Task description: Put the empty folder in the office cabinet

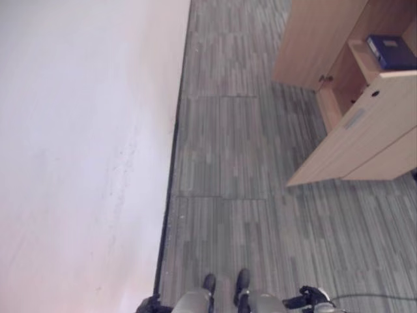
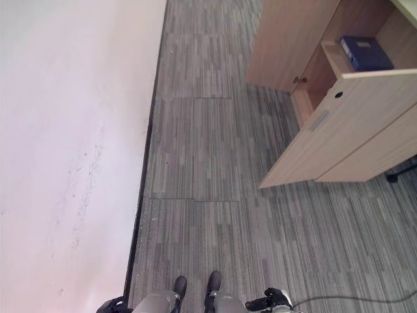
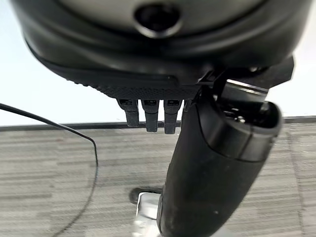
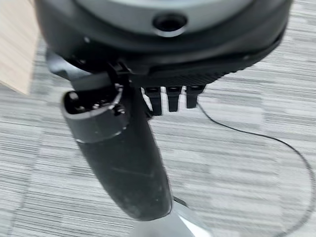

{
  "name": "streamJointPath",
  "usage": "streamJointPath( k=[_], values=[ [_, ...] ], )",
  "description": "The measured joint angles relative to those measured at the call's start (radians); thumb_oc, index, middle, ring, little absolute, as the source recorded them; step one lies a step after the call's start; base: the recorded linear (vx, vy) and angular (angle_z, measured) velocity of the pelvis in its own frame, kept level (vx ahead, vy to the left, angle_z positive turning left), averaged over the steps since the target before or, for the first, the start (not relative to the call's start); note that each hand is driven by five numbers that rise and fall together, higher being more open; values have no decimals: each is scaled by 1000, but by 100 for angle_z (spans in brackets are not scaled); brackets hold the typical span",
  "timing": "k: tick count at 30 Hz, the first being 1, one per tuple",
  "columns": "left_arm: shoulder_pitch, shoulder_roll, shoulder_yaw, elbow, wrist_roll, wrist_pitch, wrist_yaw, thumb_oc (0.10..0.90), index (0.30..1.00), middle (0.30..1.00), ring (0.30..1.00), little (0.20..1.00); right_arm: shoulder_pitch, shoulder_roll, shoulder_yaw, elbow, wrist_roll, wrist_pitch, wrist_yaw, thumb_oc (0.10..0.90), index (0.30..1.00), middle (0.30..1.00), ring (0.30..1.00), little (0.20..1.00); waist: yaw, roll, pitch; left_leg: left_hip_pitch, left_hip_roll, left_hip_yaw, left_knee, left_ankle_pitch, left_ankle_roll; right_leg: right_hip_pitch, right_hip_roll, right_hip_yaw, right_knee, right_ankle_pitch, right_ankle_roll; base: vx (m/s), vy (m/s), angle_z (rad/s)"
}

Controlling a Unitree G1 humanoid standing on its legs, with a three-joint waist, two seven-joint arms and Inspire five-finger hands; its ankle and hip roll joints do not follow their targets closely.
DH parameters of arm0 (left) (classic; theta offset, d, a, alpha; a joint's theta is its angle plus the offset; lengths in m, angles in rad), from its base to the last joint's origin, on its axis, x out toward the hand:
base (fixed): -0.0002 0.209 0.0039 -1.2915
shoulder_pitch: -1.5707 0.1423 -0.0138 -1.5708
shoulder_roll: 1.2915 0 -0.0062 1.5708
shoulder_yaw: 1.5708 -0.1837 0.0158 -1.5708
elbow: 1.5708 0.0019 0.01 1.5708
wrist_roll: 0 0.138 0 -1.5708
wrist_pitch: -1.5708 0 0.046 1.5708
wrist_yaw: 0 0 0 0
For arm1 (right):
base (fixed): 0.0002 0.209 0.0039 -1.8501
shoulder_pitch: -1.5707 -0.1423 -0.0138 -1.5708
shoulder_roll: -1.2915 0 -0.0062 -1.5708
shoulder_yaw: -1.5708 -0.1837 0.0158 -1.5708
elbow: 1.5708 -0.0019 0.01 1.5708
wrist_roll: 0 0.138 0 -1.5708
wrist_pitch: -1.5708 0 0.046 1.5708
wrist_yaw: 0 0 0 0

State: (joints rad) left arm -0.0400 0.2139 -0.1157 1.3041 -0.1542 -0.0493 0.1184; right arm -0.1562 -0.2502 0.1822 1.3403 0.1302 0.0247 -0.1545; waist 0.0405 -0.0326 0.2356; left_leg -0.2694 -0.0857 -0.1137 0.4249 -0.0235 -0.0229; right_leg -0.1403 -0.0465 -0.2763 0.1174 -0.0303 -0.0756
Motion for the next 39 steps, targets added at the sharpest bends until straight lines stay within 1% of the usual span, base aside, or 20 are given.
streamJointPath(
  k=[2, 5, 6, 10, 13, 18, 19, 21, 22, 23, 24, 27, 28, 30, 31, 33, 35, 37, 38, 39],
  values=[
    [-5, 1, 2, 1, 0, 1, 0, 800, 900, 900, 900, 900, -1, -2, 0, 1, 0, 1, 0, 800, 900, 900, 900, 900, -1, -2, 5, -55, 10, 27, 84, -10, -6, 20, 14, -5, -24, -19, -49, 193, -59, 15],
    [-2, 4, 3, 6, 0, 7, 1, 800, 900, 900, 900, 900, -1, -5, -1, 11, 0, 7, 0, 800, 900, 900, 900, 900, 9, -8, 8, -58, 47, 70, -75, -11, -10, 58, 30, -8, -66, -21, -56, 181, -10, 7],
    [13, 3, 3, 3, 0, 5, 1, 800, 900, 900, 900, 900, 9, -7, 1, 10, -1, 13, -7, 800, 900, 900, 900, 900, 24, -9, 16, -69, 72, 75, -186, 22, -21, 79, 38, -9, -69, -17, -63, 232, 25, -3],
    [32, -3, 5, 18, 0, 8, 1, 800, 900, 900, 900, 900, 19, -2, 9, 10, -5, 16, -21, 800, 900, 900, 900, 900, 44, 29, 31, -71, 161, 78, -436, 129, -68, 135, 99, -9, -112, -19, -64, 243, 45, -9],
    [44, -11, 22, 42, -1, 12, 1, 800, 900, 900, 900, 900, 31, 3, 7, 35, -10, 25, -20, 800, 900, 900, 900, 900, 70, 49, 43, -86, 168, 57, -511, 148, -78, 206, 115, 23, -126, -52, -71, 416, 149, -22],
    [104, -23, 82, 62, -6, 26, 2, 800, 900, 900, 900, 900, 72, 4, 2, 49, -55, 24, -17, 800, 900, 900, 900, 900, 93, 59, 8, -28, 171, 57, -476, 153, -56, 359, 95, 92, -143, -132, 20, 396, 171, -46],
    [114, -28, 81, 77, -10, 30, 3, 800, 900, 900, 900, 900, 87, 11, 7, 70, -75, 25, -14, 800, 900, 900, 900, 900, 95, 54, -18, -17, 154, 84, -430, 211, -24, 389, 67, 114, -143, -161, 54, 329, 210, -43],
    [111, -23, 81, 65, -11, 27, 3, 800, 900, 900, 900, 900, 91, 25, 10, 85, -91, 26, -3, 800, 900, 900, 900, 900, 96, 13, -29, -24, 124, 134, -369, 247, 20, 389, 17, 124, -97, -188, 106, 324, 229, -22],
    [91, -11, 80, 54, -10, 18, 2, 800, 900, 900, 900, 900, 94, 48, 13, 87, -92, 27, 3, 800, 900, 900, 900, 900, 96, -25, -41, -27, 95, 154, -330, 221, 56, 372, -25, 119, -39, -194, 107, 323, 266, -5],
    [81, -9, 80, 51, -9, 17, 1, 800, 900, 900, 900, 900, 92, 53, 12, 87, -92, 27, 4, 800, 900, 900, 900, 900, 98, -34, -44, -27, 87, 159, -320, 207, 67, 363, -35, 119, -31, -190, 110, 412, 352, -4],
    [54, 1, 80, 49, -4, 18, 0, 800, 900, 900, 900, 900, 89, 64, 12, 90, -92, 28, 9, 800, 900, 900, 900, 900, 100, -61, -60, -46, 65, 171, -258, 146, 80, 362, -64, 118, -18, -168, 124, 301, 280, -8],
    [25, 6, 78, 38, 3, 9, 0, 800, 900, 900, 900, 900, 73, 66, 10, 82, -91, 23, 15, 800, 900, 900, 900, 900, 99, -73, -79, -31, 43, 197, -222, 84, 100, 332, -111, 105, 97, -164, 149, 357, 401, -17],
    [18, 10, 80, 34, 3, 5, 0, 800, 900, 900, 900, 900, 67, 63, 8, 77, -90, 24, 14, 800, 900, 900, 900, 900, 101, -73, -86, -14, 25, 206, -225, 52, 116, 294, -129, 99, 198, -142, 165, 316, 394, -11],
    [19, 5, 97, 36, 3, 8, -2, 800, 900, 900, 900, 900, 66, 36, 10, 39, -89, 27, 14, 800, 900, 900, 900, 900, 94, -65, -85, 22, -3, 206, -226, 28, 145, 203, -170, 116, 424, -116, 168, 227, 266, 2],
    [28, 7, 77, 37, 3, 11, 0, 800, 900, 900, 900, 900, 70, 17, 16, 18, -89, 23, 12, 800, 900, 900, 900, 900, 81, -49, -89, 53, -20, 201, -231, 0, 169, 123, -224, 124, 610, -96, 160, 223, 253, 14],
    [34, 21, 52, 37, 3, 21, 1, 800, 900, 900, 900, 900, 71, 12, 41, 7, -88, 26, 8, 800, 900, 900, 900, 900, 82, -43, -96, 86, -51, 199, -241, -14, 198, 25, -270, 130, 774, -30, 166, 336, 240, 21],
    [38, 23, 37, 28, 3, 23, 0, 800, 900, 900, 900, 900, 58, 0, 51, -12, -89, 25, 9, 800, 900, 900, 900, 900, 79, -3, -87, 129, -53, 164, -259, -17, 220, -34, -244, 100, 784, -107, 159, 260, 72, 8],
    [47, -1, 29, 23, 3, 30, -16, 800, 900, 900, 900, 900, 29, -8, 68, -56, -87, 23, 6, 800, 900, 900, 900, 900, 66, 55, -62, 171, -28, 135, -283, 3, 206, -76, -179, 36, 666, -177, 139, 243, -17, 19],
    [56, -8, 20, 19, 3, 25, -21, 800, 900, 900, 900, 900, 36, -25, 79, -83, -86, 22, 2, 800, 900, 900, 900, 900, 43, 68, -54, 192, -26, 116, -306, 12, 198, -110, -147, 11, 505, -180, 139, 138, -49, 55],
    [56, -10, 20, 20, 4, 23, -21, 800, 900, 900, 900, 900, 34, -26, 77, -93, -86, 20, 4, 800, 900, 900, 900, 900, 41, 63, -49, 203, -37, 102, -313, 12, 179, -132, -137, 11, 437, -176, 145, 74, -69, 58]
  ],
)
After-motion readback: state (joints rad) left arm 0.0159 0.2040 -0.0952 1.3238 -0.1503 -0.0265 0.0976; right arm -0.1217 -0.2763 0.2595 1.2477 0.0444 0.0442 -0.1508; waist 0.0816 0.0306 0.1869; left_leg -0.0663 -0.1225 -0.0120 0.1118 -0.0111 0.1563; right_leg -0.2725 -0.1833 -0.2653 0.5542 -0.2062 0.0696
